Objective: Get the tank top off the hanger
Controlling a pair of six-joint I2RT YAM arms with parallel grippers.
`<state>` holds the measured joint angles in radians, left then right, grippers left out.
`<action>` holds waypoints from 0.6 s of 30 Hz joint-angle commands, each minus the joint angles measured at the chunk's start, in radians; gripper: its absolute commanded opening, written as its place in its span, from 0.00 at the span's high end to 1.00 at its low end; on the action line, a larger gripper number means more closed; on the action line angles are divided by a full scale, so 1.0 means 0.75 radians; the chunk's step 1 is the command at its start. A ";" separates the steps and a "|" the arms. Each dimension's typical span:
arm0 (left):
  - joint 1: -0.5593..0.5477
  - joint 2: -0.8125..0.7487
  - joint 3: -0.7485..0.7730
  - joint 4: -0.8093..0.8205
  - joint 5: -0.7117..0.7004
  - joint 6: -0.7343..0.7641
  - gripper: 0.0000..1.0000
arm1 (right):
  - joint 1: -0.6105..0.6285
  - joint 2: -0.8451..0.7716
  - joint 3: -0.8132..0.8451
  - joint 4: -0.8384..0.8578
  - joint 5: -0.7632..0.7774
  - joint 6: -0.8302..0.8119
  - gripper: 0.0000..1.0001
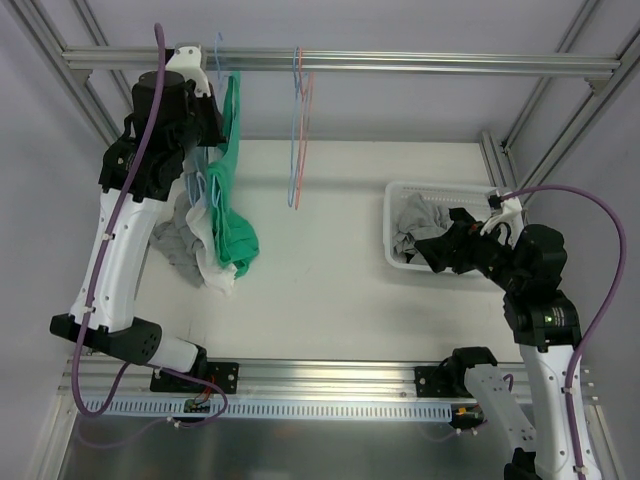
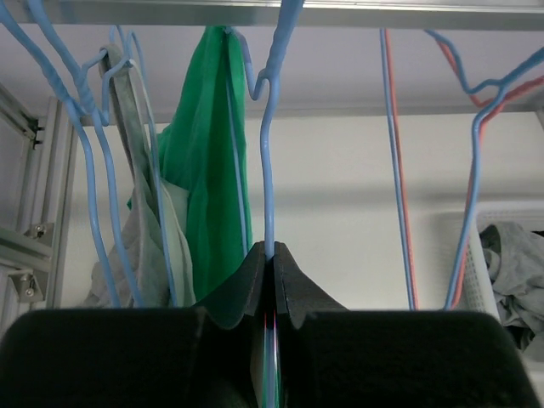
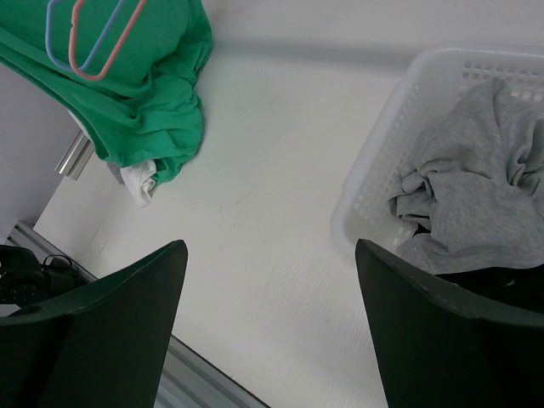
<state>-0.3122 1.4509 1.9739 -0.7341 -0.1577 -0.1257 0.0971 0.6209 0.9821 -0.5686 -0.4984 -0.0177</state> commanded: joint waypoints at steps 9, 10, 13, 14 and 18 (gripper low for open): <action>0.013 -0.143 -0.016 0.077 0.184 -0.145 1.00 | 0.010 -0.018 -0.013 0.091 -0.084 0.020 0.14; 0.013 -0.175 -0.032 0.081 0.208 -0.157 1.00 | 0.010 -0.016 -0.011 0.093 -0.096 0.020 0.14; 0.013 -0.259 -0.114 0.091 0.267 -0.203 1.00 | 0.010 -0.010 -0.011 0.134 -0.192 0.054 0.14; 0.013 -0.282 -0.167 0.109 0.298 -0.221 1.00 | 0.010 -0.006 -0.013 0.175 -0.269 0.075 0.13; 0.009 -0.421 -0.314 0.161 0.370 -0.262 1.00 | 0.016 0.003 -0.027 0.332 -0.444 0.167 0.12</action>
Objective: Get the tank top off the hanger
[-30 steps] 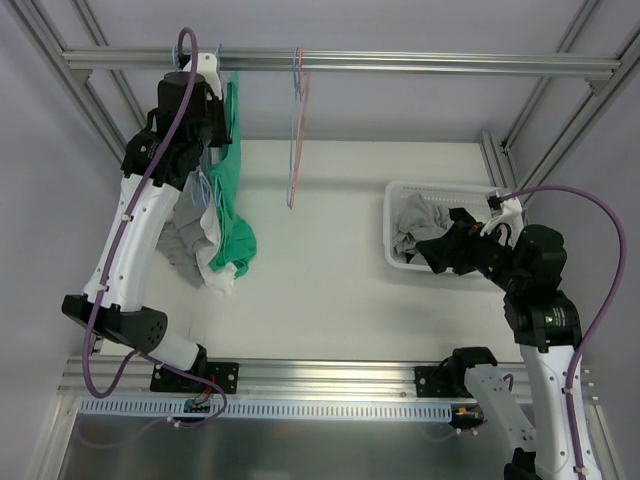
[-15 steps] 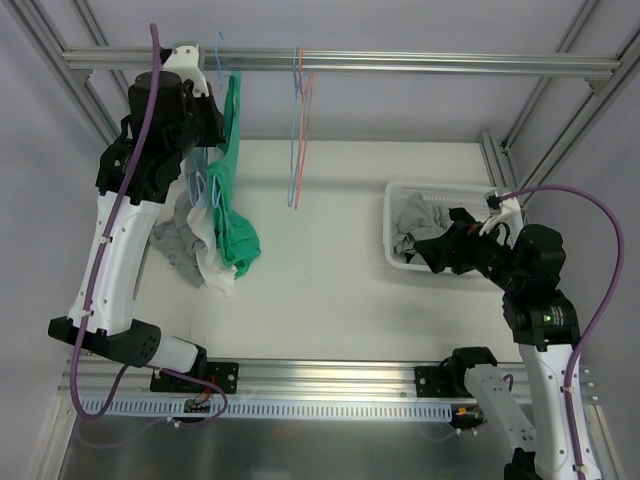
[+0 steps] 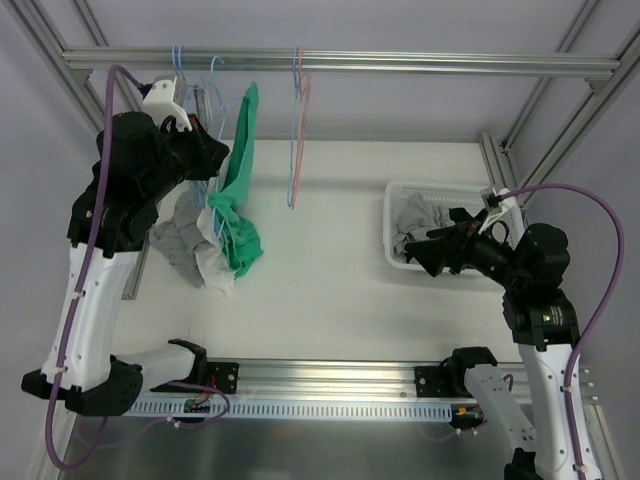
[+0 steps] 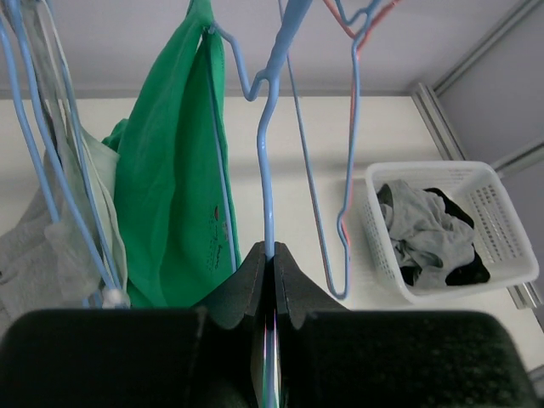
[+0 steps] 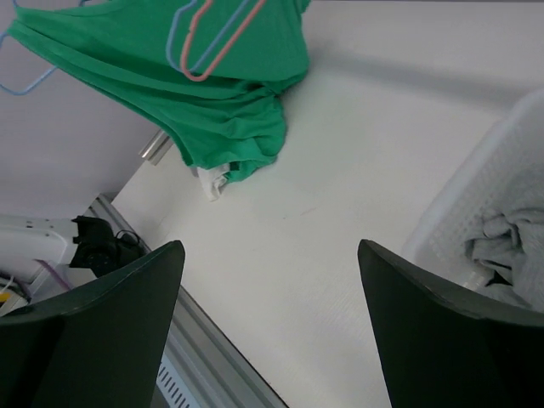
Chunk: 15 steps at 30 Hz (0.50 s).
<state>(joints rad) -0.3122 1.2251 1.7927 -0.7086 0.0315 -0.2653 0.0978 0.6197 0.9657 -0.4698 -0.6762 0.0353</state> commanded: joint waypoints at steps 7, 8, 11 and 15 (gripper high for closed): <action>0.009 -0.379 -0.308 0.166 0.252 -0.084 1.00 | 0.056 0.045 -0.007 0.311 -0.281 0.164 0.11; 0.011 -0.404 -0.369 0.168 0.267 -0.086 1.00 | 0.074 0.045 -0.013 0.324 -0.281 0.168 0.11; 0.009 -0.537 -0.514 0.170 0.328 -0.098 1.00 | 0.133 0.053 -0.020 0.334 -0.254 0.172 0.10; 0.009 -0.725 -0.696 0.164 0.443 -0.143 1.00 | 0.272 0.086 -0.007 0.344 -0.185 0.149 0.10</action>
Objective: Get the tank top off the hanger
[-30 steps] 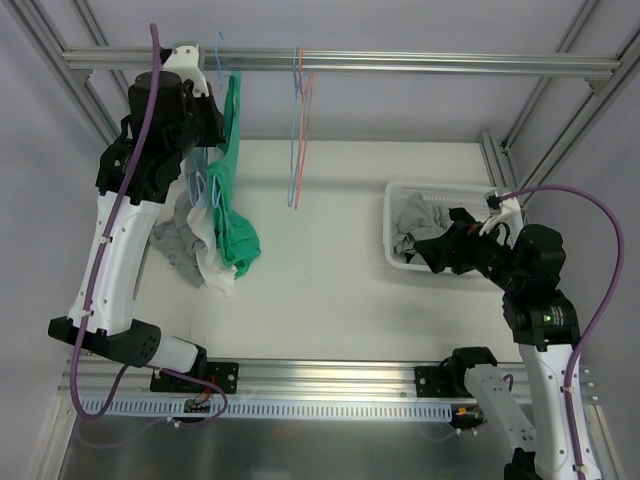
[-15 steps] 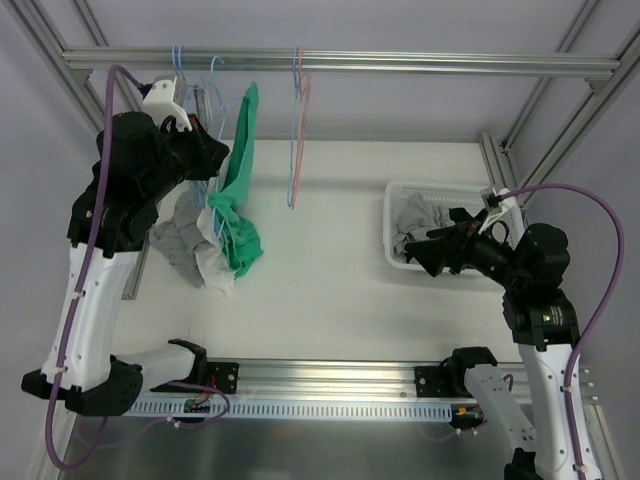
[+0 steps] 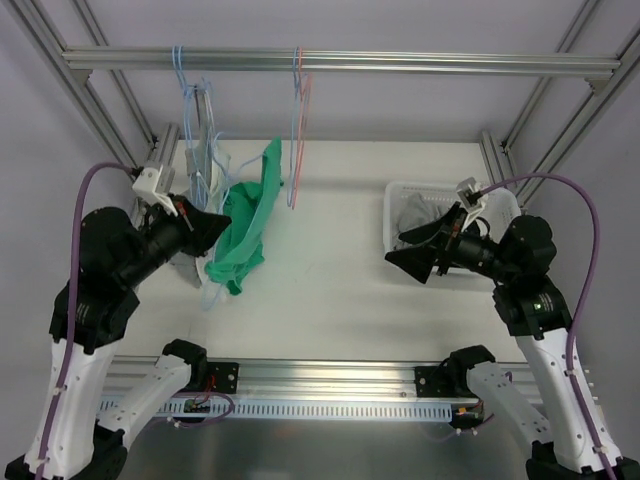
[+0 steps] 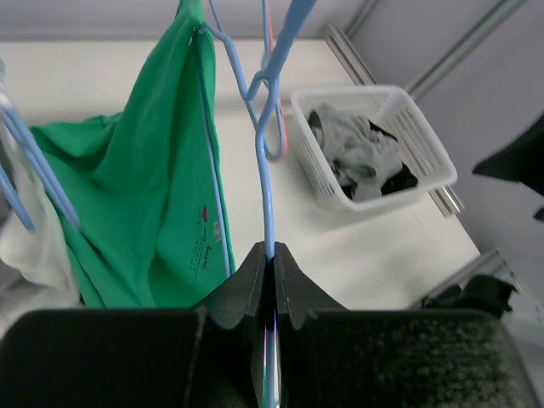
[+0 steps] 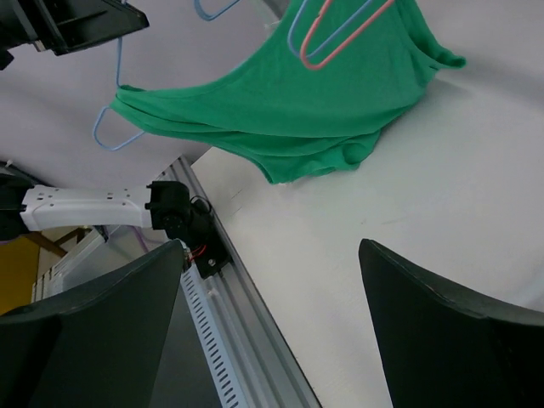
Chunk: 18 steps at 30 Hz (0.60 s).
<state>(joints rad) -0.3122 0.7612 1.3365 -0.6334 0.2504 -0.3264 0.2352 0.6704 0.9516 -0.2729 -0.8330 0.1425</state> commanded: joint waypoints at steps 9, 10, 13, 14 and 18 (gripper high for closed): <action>0.009 -0.495 -0.465 0.006 0.297 -0.162 1.00 | 0.529 0.182 -0.013 0.167 0.397 -0.122 0.11; 0.009 -0.504 -0.493 0.002 0.347 -0.166 1.00 | 0.559 0.200 -0.029 0.188 0.429 -0.137 0.11; 0.009 -0.528 -0.598 -0.002 0.517 -0.176 1.00 | 0.668 0.266 -0.078 0.292 0.601 -0.159 0.13; 0.009 -0.540 -0.636 -0.002 0.543 -0.176 1.00 | 0.699 0.286 -0.089 0.351 0.640 -0.159 0.13; 0.009 -0.614 -0.684 -0.004 0.637 -0.195 1.00 | 0.756 0.419 -0.119 0.458 0.742 -0.176 0.14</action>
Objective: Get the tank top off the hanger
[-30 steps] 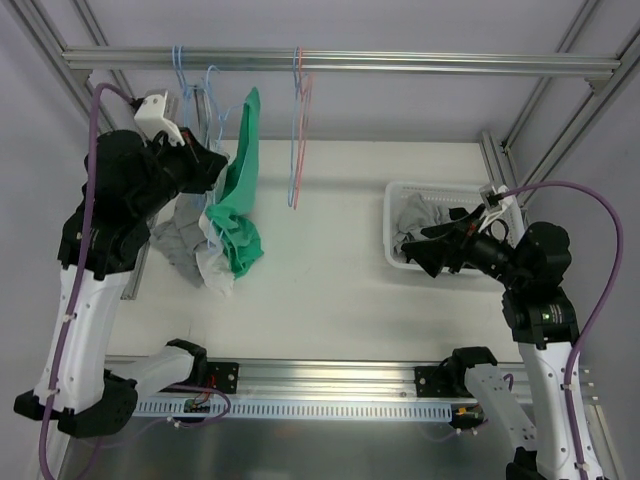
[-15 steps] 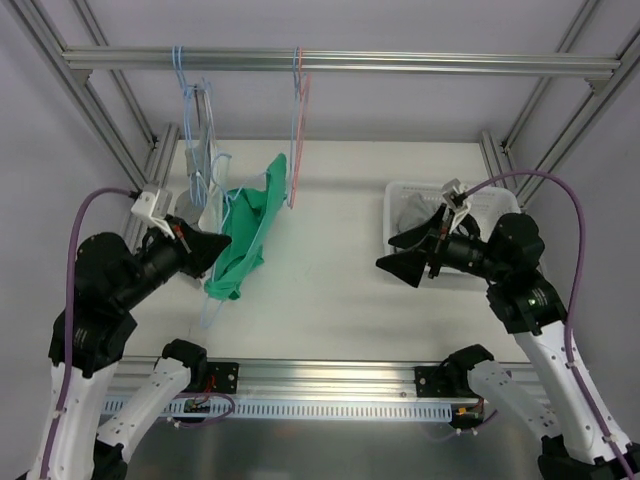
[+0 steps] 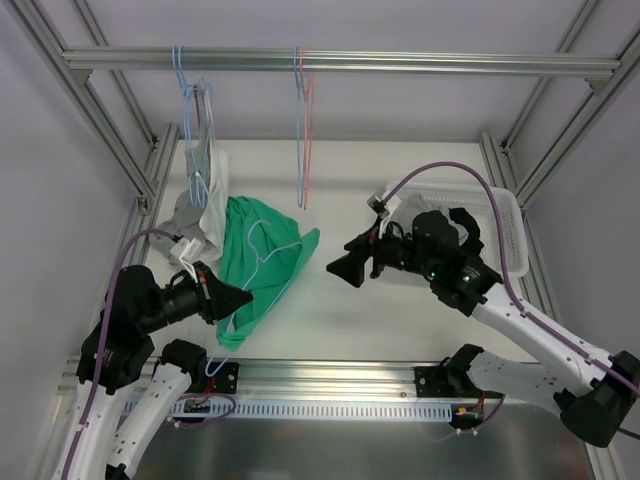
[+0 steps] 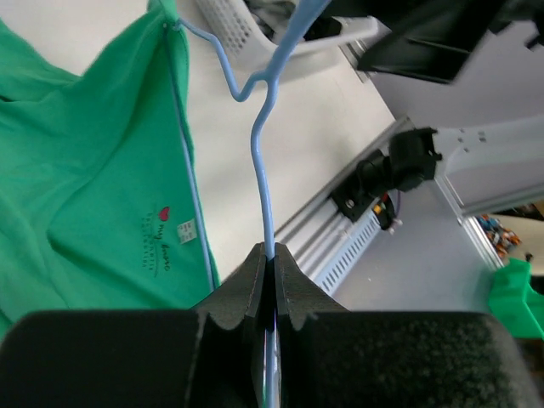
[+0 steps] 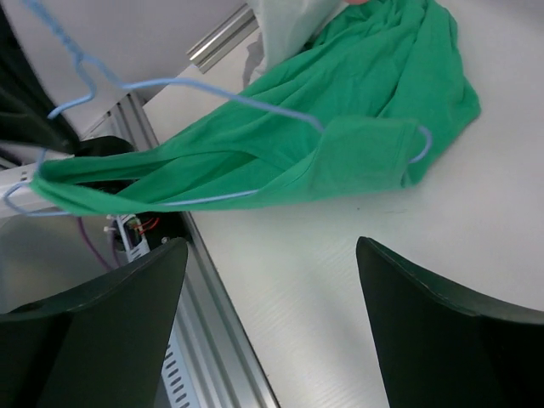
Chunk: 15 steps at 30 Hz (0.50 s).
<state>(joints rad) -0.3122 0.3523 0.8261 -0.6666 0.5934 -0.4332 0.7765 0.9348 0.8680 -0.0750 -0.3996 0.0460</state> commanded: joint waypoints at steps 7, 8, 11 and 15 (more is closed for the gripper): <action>0.009 -0.073 0.009 0.042 0.315 -0.065 1.00 | 0.130 0.265 0.025 0.233 0.320 -0.112 0.20; 0.009 -0.055 0.027 0.042 0.352 -0.063 1.00 | 0.181 0.295 0.049 0.231 0.427 -0.139 0.20; 0.009 -0.040 0.036 0.042 0.377 -0.057 1.00 | 0.196 0.304 0.066 0.233 0.461 -0.145 0.21; 0.009 -0.032 0.072 0.042 0.385 -0.054 1.00 | 0.206 0.330 0.090 0.231 0.488 -0.157 0.33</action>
<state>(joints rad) -0.3122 0.3183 0.8246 -0.6743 0.8181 -0.4606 0.9249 1.1782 0.8703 0.0269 -0.1062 -0.0422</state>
